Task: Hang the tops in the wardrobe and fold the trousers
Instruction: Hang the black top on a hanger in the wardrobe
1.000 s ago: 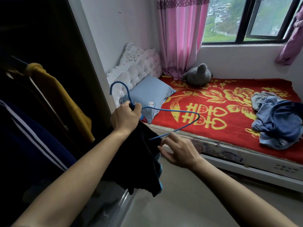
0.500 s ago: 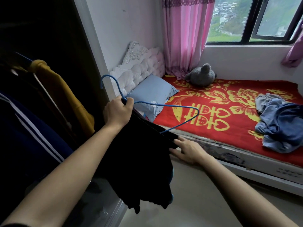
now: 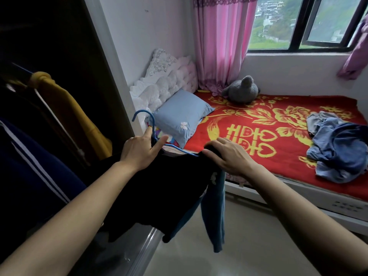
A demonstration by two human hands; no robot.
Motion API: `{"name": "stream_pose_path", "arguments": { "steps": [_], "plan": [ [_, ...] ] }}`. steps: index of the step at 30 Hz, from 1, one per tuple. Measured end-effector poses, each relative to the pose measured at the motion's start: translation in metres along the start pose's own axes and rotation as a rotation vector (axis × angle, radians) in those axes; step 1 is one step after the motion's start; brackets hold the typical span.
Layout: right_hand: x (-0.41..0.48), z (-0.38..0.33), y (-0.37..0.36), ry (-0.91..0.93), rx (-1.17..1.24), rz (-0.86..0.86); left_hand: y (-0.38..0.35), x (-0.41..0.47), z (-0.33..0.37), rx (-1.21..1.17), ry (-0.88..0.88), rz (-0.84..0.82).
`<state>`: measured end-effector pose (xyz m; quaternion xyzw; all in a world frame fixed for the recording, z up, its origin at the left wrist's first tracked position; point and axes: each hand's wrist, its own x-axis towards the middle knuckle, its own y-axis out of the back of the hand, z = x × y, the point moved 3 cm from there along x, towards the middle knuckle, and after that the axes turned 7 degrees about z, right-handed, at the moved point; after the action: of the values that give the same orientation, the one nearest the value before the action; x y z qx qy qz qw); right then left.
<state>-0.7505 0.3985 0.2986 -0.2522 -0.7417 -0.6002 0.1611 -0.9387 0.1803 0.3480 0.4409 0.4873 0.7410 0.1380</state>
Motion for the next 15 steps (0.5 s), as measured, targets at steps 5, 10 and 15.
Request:
{"name": "stream_pose_path", "arguments": {
  "steps": [5,10,15],
  "plan": [
    [0.027,-0.033,-0.001,0.167,-0.100,-0.021,-0.001,-0.011,0.017,-0.223,0.032,-0.042],
    [0.036,-0.031,0.008,0.165,-0.108,0.012,-0.003,-0.020,0.024,-0.318,0.012,0.231],
    [0.020,0.011,0.019,-0.008,-0.216,-0.134,0.005,-0.016,0.010,-0.322,0.117,0.394]
  ]
}}
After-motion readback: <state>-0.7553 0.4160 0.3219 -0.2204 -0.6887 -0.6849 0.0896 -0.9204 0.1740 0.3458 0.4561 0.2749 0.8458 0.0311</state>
